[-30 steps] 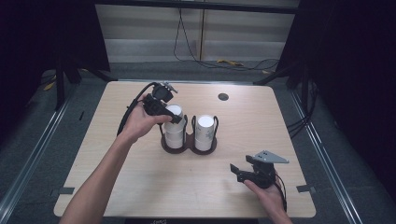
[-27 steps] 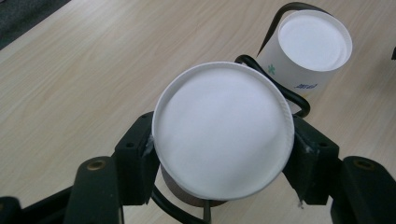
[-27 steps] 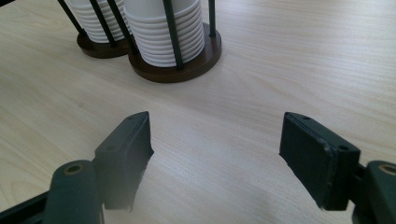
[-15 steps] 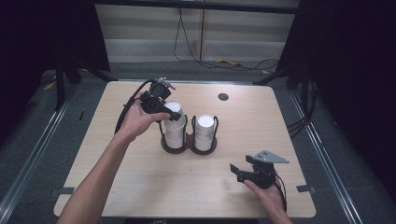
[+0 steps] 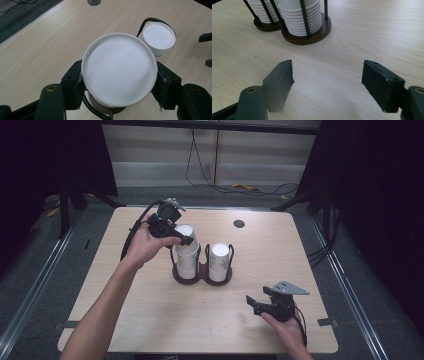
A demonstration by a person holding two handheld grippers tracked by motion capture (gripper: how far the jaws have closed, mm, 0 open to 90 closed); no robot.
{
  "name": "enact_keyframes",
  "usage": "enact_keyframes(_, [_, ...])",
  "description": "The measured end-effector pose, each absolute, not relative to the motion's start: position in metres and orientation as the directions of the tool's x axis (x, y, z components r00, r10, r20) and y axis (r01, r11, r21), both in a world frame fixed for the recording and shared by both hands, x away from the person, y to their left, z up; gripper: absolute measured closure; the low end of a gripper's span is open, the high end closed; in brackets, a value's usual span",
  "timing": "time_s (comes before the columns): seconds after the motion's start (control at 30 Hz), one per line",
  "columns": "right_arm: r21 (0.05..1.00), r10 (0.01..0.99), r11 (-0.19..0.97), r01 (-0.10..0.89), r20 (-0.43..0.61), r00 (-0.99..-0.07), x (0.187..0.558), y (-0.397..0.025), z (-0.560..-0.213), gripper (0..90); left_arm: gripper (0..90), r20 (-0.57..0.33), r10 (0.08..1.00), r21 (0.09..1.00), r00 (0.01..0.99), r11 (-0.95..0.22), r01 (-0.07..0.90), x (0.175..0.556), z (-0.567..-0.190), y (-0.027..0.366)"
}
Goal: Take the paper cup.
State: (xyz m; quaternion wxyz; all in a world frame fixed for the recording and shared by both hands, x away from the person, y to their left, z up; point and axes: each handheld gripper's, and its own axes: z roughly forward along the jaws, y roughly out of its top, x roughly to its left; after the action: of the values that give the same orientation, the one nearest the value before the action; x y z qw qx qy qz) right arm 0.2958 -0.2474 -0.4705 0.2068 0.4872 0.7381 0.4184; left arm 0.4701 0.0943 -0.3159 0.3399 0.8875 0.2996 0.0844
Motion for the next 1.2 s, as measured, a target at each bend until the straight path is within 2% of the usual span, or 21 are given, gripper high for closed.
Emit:
enact_keyframes(0.67, [0.816,0.885,0.181,0.549,0.109,-0.454,0.295,-0.246,-0.471,25.0,35.2,-0.112,0.557,0.785,0.823,-0.459,0.417,0.453,-0.312,0.125])
enact_keyframes(0.93, [0.817,0.881,0.183,0.547,0.111,-0.460,0.295,-0.245,-0.470,24.9,35.2,-0.131,0.500,0.819,0.856,-0.432,0.378,0.440,-0.313,0.133])
enact_keyframes(1.03, [0.818,0.874,0.182,0.546,0.120,-0.471,0.294,-0.246,-0.470,24.5,35.2,-0.167,0.459,0.834,0.872,-0.406,0.374,0.432,-0.317,0.133])
enact_keyframes(1.2, [0.824,0.865,0.184,0.535,0.122,-0.486,0.294,-0.244,-0.469,24.4,35.0,-0.155,0.444,0.844,0.883,-0.405,0.351,0.422,-0.321,0.131])
